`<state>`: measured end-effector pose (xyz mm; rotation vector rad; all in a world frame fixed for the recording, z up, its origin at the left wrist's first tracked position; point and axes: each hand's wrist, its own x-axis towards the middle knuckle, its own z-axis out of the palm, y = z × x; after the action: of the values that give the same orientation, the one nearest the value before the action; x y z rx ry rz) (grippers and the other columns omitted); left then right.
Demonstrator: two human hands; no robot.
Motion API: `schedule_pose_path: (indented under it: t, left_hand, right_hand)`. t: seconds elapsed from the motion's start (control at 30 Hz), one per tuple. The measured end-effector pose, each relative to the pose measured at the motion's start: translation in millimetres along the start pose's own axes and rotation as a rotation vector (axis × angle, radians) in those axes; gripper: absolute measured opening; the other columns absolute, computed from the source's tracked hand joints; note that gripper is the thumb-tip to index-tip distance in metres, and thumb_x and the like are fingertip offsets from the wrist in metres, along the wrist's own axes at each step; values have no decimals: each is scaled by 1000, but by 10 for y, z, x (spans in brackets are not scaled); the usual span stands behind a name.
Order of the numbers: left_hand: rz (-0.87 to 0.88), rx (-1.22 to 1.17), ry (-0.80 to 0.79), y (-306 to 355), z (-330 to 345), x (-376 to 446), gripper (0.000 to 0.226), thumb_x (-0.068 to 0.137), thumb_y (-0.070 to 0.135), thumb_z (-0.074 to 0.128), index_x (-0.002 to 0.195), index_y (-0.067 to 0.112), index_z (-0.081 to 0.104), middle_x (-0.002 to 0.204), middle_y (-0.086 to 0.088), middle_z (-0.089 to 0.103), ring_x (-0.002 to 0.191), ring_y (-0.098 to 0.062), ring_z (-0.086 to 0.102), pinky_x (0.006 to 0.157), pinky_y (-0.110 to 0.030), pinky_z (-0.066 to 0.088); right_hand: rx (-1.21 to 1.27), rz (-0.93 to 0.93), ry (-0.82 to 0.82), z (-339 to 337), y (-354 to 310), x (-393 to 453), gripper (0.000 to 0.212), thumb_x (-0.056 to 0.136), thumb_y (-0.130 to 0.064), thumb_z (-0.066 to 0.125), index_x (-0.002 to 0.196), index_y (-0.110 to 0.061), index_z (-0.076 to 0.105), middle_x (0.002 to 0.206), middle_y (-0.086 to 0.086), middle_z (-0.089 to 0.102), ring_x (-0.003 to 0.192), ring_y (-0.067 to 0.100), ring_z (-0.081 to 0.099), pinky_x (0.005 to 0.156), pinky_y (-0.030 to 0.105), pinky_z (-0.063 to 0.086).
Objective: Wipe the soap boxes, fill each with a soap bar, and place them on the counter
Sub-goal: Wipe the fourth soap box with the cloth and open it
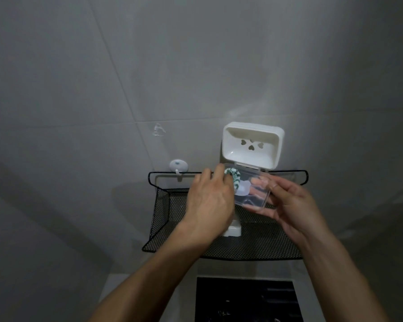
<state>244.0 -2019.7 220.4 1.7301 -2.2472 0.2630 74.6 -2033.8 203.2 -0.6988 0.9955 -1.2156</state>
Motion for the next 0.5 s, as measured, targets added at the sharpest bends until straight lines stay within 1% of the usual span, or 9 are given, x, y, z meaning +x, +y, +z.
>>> schedule_pose_path:
  t: [0.1, 0.17, 0.27, 0.33, 0.37, 0.43, 0.5]
  left_hand:
    - [-108, -119, -56, -3, 3, 33, 19, 96, 19, 46, 108, 10, 58, 105, -4, 45, 88, -17, 42, 81, -33, 42]
    - [-141, -178, -105, -34, 6, 57, 19, 97, 18, 46, 107, 9, 60, 102, -3, 44, 88, -17, 45, 82, -32, 45]
    - [-158, -249, -236, -114, 5, 99, 22, 99, 18, 47, 109, 13, 66, 108, -4, 50, 100, -20, 51, 91, -40, 51]
    - [-158, -333, -334, -185, 2, 124, 25, 98, 16, 48, 112, 19, 69, 112, -3, 52, 106, -20, 52, 95, -40, 49]
    - [-155, -389, -373, -225, -3, 133, 26, 97, 15, 48, 110, 21, 70, 111, -3, 52, 107, -20, 52, 95, -39, 48]
    - [-153, -538, -422, -308, -22, 147, 29, 95, 10, 48, 98, 25, 73, 106, -1, 52, 104, -19, 52, 89, -35, 46]
    - [-169, -695, -425, -400, -47, 144, 35, 92, 7, 50, 83, 34, 70, 103, 1, 52, 101, -16, 53, 83, -30, 42]
  right_hand:
    - [-9, -6, 9, 6, 40, 20, 19, 98, -5, 52, 108, -3, 67, 99, 14, 77, 85, 25, 76, 70, 52, 62]
    - [-26, -7, 21, -13, 72, 39, 18, 99, -6, 52, 109, -3, 67, 101, 14, 77, 87, 26, 76, 70, 51, 63]
    - [-73, 8, 46, -59, 124, 72, 19, 99, -7, 52, 111, -3, 67, 104, 14, 76, 95, 30, 74, 69, 47, 63]
    - [-106, 24, 49, -86, 157, 86, 19, 100, -8, 52, 110, -4, 68, 105, 13, 76, 99, 32, 73, 72, 48, 63]
    - [-120, 32, 51, -102, 166, 90, 19, 100, -8, 52, 110, -4, 68, 105, 13, 76, 100, 32, 72, 72, 48, 63]
    - [-136, 42, 59, -133, 167, 90, 19, 100, -8, 51, 109, -5, 68, 105, 13, 76, 99, 32, 72, 69, 44, 63]
    - [-136, 43, 67, -172, 141, 92, 19, 100, -9, 52, 110, -4, 68, 106, 13, 76, 98, 31, 73, 66, 41, 63]
